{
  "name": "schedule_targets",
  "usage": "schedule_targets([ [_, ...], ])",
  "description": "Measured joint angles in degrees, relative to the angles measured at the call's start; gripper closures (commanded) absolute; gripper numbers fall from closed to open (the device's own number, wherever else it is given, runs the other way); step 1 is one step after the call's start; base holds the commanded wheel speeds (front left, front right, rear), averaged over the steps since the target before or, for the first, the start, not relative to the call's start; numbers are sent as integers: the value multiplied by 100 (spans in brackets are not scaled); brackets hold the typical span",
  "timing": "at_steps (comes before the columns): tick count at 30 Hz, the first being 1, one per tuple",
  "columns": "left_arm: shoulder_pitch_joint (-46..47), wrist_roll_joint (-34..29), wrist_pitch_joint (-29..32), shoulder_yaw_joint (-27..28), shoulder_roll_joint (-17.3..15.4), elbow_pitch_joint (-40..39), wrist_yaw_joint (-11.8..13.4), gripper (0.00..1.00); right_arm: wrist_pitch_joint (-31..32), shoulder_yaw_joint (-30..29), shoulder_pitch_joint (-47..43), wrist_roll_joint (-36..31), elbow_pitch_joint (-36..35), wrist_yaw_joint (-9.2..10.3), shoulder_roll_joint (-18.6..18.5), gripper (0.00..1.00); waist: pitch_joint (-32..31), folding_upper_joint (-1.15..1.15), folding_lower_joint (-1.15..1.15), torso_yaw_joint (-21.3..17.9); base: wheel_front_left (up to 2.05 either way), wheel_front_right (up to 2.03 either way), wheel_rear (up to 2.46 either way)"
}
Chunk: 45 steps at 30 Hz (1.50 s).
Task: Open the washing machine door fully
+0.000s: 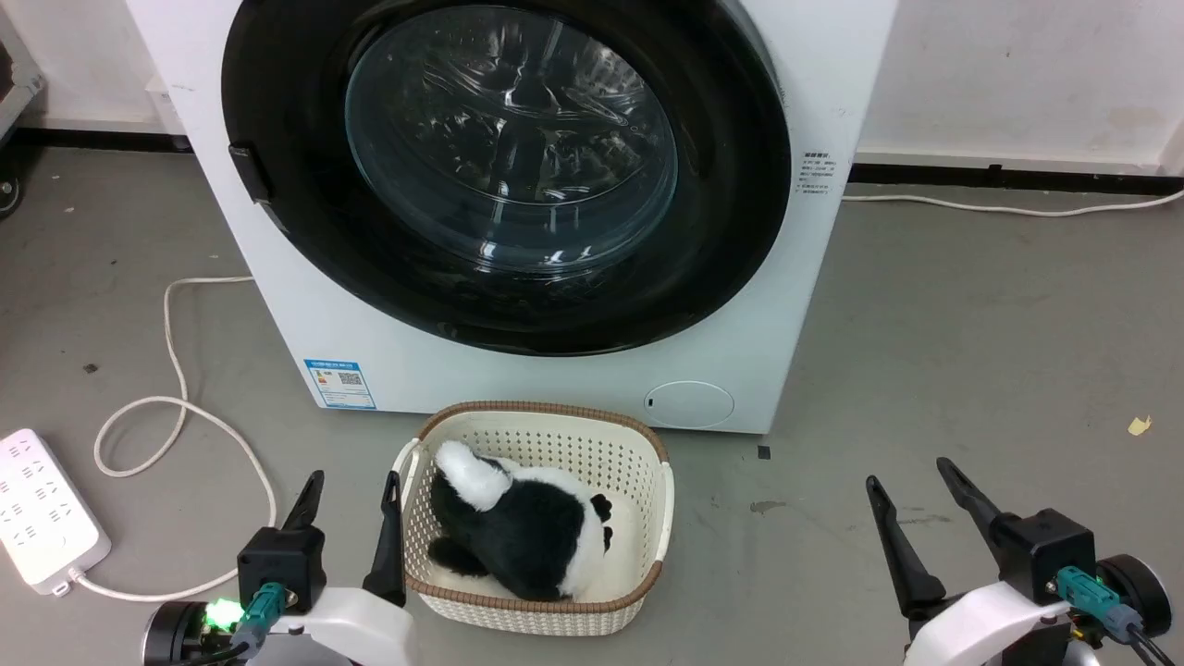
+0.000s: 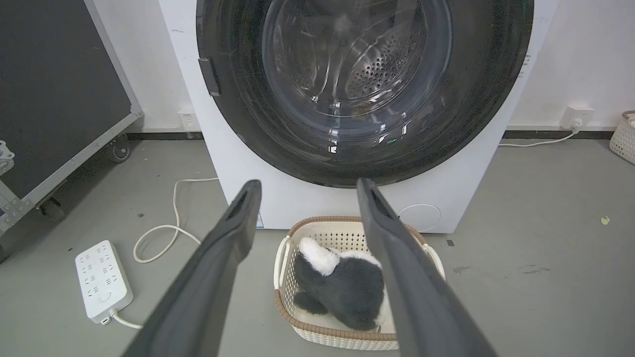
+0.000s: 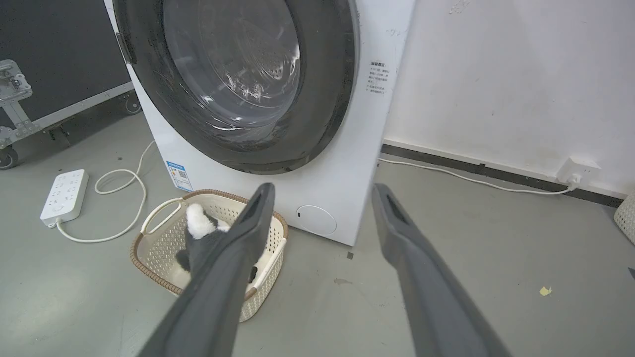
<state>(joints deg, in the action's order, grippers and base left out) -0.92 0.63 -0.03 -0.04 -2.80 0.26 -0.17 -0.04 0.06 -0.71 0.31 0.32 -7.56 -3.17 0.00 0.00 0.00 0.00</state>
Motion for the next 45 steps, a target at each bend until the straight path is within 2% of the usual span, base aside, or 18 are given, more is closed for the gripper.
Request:
schedule_targets([
  [20, 1, 55, -213, -91, 0, 3, 8, 0, -212, -188, 71, 75, 14, 0, -1, 0, 180, 0, 0, 70, 0, 0, 0],
  [31, 151, 162, -339, -153, 0, -127, 83, 0, -261, -104, 631, 245, 1, 0, -302, 0, 531, 0, 1, 197, 0, 0, 0],
  [43, 362, 258, -488, -276, 0, -231, 153, 0, -104, -172, 1690, 849, 134, 0, -564, 0, 958, 0, 1, 360, 0, 0, 0],
  [44, 362, 258, -488, -276, 0, -231, 153, 0, -104, -172, 1690, 849, 134, 0, -564, 44, 958, 0, 1, 360, 0, 0, 0],
  [45, 381, 260, -512, -280, 0, -237, 155, 0, -75, -203, 1794, 926, 166, 1, -565, 100, 988, 0, 1, 375, 0, 0, 0],
])
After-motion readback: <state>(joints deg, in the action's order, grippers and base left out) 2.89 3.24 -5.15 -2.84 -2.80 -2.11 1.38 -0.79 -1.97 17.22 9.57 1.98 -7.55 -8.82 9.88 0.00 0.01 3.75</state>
